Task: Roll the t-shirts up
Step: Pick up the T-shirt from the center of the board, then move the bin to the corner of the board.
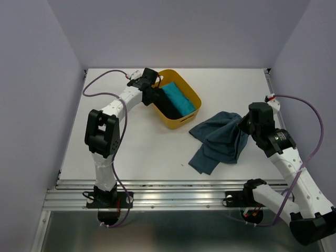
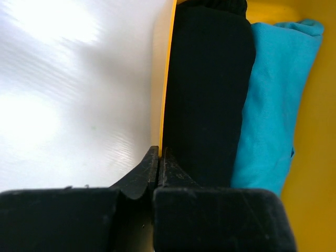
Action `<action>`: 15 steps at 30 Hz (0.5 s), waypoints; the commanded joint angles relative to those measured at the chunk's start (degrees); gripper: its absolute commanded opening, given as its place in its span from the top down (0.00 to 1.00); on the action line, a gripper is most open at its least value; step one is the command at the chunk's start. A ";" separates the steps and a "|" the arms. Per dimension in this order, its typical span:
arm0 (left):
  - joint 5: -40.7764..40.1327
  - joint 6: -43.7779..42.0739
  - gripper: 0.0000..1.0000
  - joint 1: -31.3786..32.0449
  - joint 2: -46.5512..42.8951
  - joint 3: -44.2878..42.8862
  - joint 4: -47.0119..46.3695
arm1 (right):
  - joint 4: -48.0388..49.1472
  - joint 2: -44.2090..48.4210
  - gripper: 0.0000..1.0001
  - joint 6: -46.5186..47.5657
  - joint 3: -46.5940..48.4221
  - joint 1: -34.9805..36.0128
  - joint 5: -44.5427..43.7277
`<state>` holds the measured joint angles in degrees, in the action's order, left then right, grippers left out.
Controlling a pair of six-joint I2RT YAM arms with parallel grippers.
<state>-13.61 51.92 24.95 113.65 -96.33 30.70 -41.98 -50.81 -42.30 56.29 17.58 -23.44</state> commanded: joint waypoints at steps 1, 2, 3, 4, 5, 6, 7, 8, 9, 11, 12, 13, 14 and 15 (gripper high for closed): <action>-6.25 6.26 1.00 -4.47 -9.14 1.93 0.06 | 2.42 0.27 0.99 -0.50 0.31 -0.36 0.33; -7.65 6.78 1.00 -4.99 -9.75 2.29 0.32 | 2.43 0.18 0.99 -0.59 0.31 -0.36 0.41; -8.36 7.22 1.00 -5.61 -10.28 2.47 0.59 | 2.34 0.27 0.99 -0.59 0.31 -0.36 0.50; -8.98 8.53 1.00 -6.57 -11.24 2.64 1.64 | 2.34 0.27 0.99 -0.59 0.22 -0.36 0.42; -10.11 9.07 1.00 -7.19 -11.69 2.82 1.99 | 2.42 0.36 0.99 -0.59 0.13 -0.36 0.50; -10.65 9.51 1.00 -7.80 -12.13 2.91 2.26 | 2.34 0.36 0.99 -0.59 0.13 -0.36 0.59; -10.91 10.47 1.00 -9.12 -12.91 3.08 2.87 | 2.42 0.36 0.99 -0.59 0.22 -0.36 0.76; -11.52 11.00 1.00 -9.83 -13.27 3.17 3.22 | 2.43 0.53 0.99 -0.59 0.31 -0.36 0.85; -11.62 11.36 1.00 -10.53 -13.88 3.26 3.49 | 2.34 0.62 0.99 -0.41 0.40 -0.36 0.77; -11.88 12.58 1.00 -12.02 -14.50 3.52 3.75 | 2.34 0.97 0.99 -0.24 0.57 -0.36 0.68; -12.32 13.03 1.00 -13.25 -14.94 3.78 3.58 | 2.25 1.32 0.99 -0.15 0.57 -0.36 0.59; -12.67 13.29 1.00 -13.78 -15.29 4.05 3.41 | 2.08 1.41 0.99 -0.15 0.66 -0.36 0.59; -13.37 13.99 1.00 -14.57 -15.47 4.66 3.06 | 1.99 1.50 0.99 -0.15 0.66 -0.36 0.50; -13.64 14.26 1.00 -15.01 -15.65 5.01 2.53 | 1.90 1.59 0.99 -0.06 0.66 -0.36 0.50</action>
<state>-23.86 60.71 11.44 104.16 -91.26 37.87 -41.98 -50.57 -42.28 56.29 17.58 -22.68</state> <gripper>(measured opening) 0.041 0.032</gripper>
